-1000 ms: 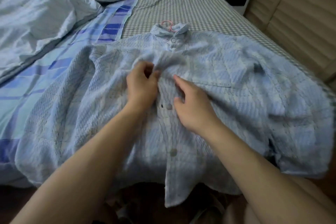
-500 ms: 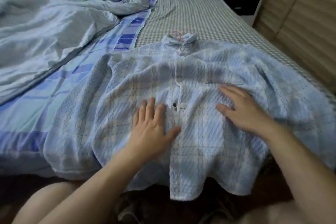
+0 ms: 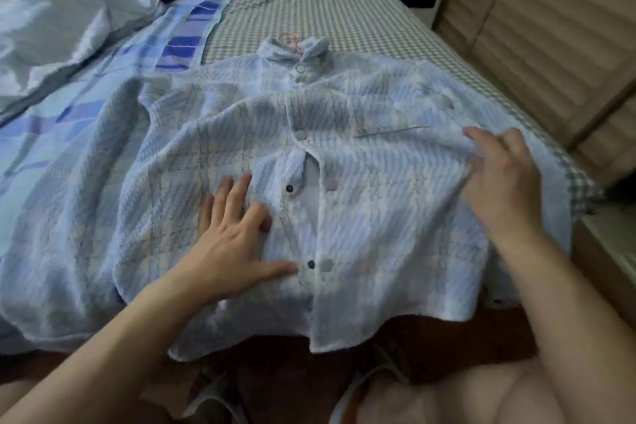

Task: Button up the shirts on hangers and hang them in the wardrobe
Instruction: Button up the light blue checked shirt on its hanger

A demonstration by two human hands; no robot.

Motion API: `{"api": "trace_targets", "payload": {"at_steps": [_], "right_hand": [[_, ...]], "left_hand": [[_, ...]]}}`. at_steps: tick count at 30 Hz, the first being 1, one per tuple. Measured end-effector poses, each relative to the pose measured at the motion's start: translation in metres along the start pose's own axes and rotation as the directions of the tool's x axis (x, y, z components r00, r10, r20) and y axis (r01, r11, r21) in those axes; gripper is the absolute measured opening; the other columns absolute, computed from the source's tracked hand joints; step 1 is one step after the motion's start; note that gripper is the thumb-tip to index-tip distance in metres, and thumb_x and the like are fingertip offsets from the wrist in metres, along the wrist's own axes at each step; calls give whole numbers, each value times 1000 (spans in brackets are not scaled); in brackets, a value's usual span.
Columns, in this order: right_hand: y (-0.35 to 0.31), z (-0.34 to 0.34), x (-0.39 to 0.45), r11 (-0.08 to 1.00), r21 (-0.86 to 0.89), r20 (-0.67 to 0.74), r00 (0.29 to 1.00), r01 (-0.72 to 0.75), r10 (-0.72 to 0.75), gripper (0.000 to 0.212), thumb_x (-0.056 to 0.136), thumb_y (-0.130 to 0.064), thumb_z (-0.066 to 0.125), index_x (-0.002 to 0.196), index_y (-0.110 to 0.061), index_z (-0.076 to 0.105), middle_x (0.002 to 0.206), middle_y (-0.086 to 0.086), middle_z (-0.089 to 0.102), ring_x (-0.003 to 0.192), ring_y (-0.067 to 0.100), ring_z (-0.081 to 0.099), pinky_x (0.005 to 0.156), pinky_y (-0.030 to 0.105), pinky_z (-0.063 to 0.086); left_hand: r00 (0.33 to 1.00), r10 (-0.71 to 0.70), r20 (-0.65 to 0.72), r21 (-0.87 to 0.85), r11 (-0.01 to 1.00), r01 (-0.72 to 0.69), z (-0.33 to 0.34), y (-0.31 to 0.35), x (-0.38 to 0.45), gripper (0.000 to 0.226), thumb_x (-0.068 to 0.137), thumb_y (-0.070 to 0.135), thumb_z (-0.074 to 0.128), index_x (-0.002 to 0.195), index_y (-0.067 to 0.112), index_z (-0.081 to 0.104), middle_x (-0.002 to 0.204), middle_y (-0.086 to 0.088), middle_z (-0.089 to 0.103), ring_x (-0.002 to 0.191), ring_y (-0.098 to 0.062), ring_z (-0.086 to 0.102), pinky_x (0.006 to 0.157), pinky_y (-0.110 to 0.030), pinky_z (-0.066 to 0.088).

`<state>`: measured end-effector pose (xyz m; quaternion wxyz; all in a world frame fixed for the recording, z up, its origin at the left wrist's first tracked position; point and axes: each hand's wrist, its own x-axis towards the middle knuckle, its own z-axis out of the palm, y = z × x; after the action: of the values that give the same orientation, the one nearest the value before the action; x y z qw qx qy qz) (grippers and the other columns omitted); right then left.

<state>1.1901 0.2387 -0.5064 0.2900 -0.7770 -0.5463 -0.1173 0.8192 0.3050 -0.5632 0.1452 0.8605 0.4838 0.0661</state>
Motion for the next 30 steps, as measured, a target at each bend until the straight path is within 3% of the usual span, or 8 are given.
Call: {"api": "trace_targets", "payload": {"at_steps": [6,10,12,15,18,21,25,30], "right_hand": [[-10,-5,10,984,-148,29,994,-100,106,69,81,11,56,146,-12,49,145,26,37,129,49,37,108,54,36],[-92,1,-30,980,139,-2,990,141,-143,43,83,8,57,123,-8,62,124,12,50,115,33,46,91,30,38],[-118,9,-43,975,191,295,941,113,-167,23,92,-27,65,110,-18,55,109,0,48,99,23,50,79,31,40],[-131,23,-51,984,-71,660,748,163,-76,54,85,-61,68,112,-23,41,112,2,47,103,24,51,80,38,45],[-130,30,-47,986,-62,674,735,152,-71,46,87,-41,72,111,-20,40,109,6,49,103,29,54,77,38,43],[-123,24,-37,989,-75,673,739,129,-45,21,88,-16,60,97,-19,41,95,6,55,86,31,58,65,36,38],[-118,5,-23,974,-206,783,614,98,104,7,89,-15,59,88,-16,52,83,4,56,70,20,55,52,32,34],[-134,-20,-18,981,130,804,594,-147,-17,25,92,-23,68,74,-19,50,70,-5,52,59,11,45,53,25,32]], "left_hand": [[996,75,55,164,983,-83,0,-4,-5,92,56,93,61,116,31,29,163,-5,-28,150,-33,-32,122,-59,-9],[998,34,54,46,998,-36,-15,5,-7,66,69,94,39,99,36,41,168,-5,-6,155,-30,-15,124,-58,2],[988,-61,-142,-124,991,44,-19,21,-8,50,84,80,41,83,32,52,154,-6,33,147,-30,21,116,-51,25],[887,-241,-393,-245,958,152,-18,50,-4,43,95,63,45,84,22,54,100,1,52,102,-26,50,83,-39,41],[906,-338,-255,-110,941,320,-6,66,7,58,94,75,35,98,20,54,105,0,54,103,-27,54,81,-42,44],[914,-298,-276,97,937,335,4,74,12,68,84,80,42,104,17,53,107,-4,53,104,-29,54,78,-43,43],[952,-258,-165,99,956,276,0,70,8,60,88,76,45,107,19,52,114,-1,45,111,-26,46,87,-44,41],[971,-179,-161,6,983,183,4,66,1,32,98,52,50,90,23,58,106,4,46,109,-24,46,87,-45,42]]}}
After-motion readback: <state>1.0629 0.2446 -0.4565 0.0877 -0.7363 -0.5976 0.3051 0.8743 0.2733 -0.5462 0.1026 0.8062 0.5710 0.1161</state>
